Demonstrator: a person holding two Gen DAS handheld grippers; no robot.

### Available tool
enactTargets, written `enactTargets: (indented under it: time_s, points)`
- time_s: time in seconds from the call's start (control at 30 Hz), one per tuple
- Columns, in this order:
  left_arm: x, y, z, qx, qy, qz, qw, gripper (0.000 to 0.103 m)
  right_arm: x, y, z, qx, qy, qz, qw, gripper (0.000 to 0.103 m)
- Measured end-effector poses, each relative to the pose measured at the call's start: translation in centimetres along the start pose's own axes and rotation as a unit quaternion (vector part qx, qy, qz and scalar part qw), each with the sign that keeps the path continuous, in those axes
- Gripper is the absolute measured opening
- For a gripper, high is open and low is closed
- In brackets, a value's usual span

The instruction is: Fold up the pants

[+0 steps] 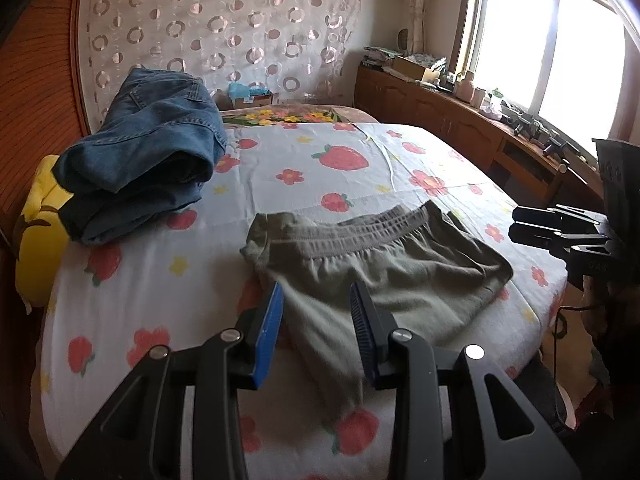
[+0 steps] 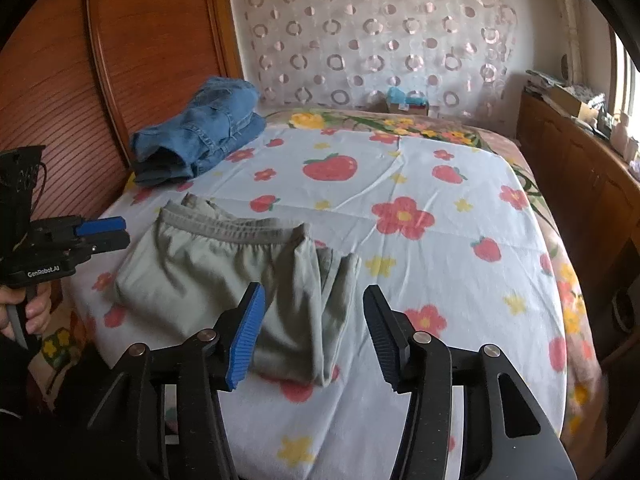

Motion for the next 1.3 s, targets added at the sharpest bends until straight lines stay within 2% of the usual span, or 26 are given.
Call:
enactTargets:
  time_s: [0.3, 0.67, 1.13, 1.17, 1.2, 1.27, 1.3]
  points:
    - [-1.3, 3.2, 1.7, -0.016, 0.001, 0.003, 0.9999, 0.033, -0.4, 4.0, 1.4, -0.033, -0.015, 0.008, 0.999, 0.058]
    - [-3.0, 7.2, 1.5, -0.050, -0.006, -0.010, 0.9987, 0.034, 1.8, 7.5, 0.9, -0.080, 0.011, 0.001, 0.997, 0.058]
    - [-3.4, 7.0, 1.0, -0.039, -0.004, -0.028, 0.9989, 0.038, 1.1, 9.2, 1.2, -0.106, -0.012, 0.015, 0.994, 0.059]
    - [-3.4, 7.0, 1.0, -0.038, -0.004, -0.028, 0.9989, 0.038, 1.0, 9.2, 1.2, -0.106, -0.014, 0.016, 0.994, 0.056]
    - [-3.4, 7.0, 1.0, -0.038, -0.005, -0.029, 0.9988, 0.038, 0.9, 9.3, 1.3, -0.106, -0.018, 0.016, 0.994, 0.047]
    - [-3.3, 7.0, 1.0, -0.038, -0.005, -0.029, 0.9988, 0.038, 0.7, 9.4, 1.4, -0.106, -0.020, 0.022, 0.994, 0.039]
    - [-3.3, 7.0, 1.0, -0.038, -0.005, -0.029, 0.9989, 0.039, 0.6, 9.5, 1.4, -0.105, -0.021, 0.024, 0.994, 0.037]
Point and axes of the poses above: each gripper's, at about its wrist camera, not at the fingertips, and y roughly the way its jaws point, x to its right, z to its top, the point moved 5 cm from there along y, roughly the way its jaws point, and after that the axes turned 3 degrees about x, right-handed, at the moved point
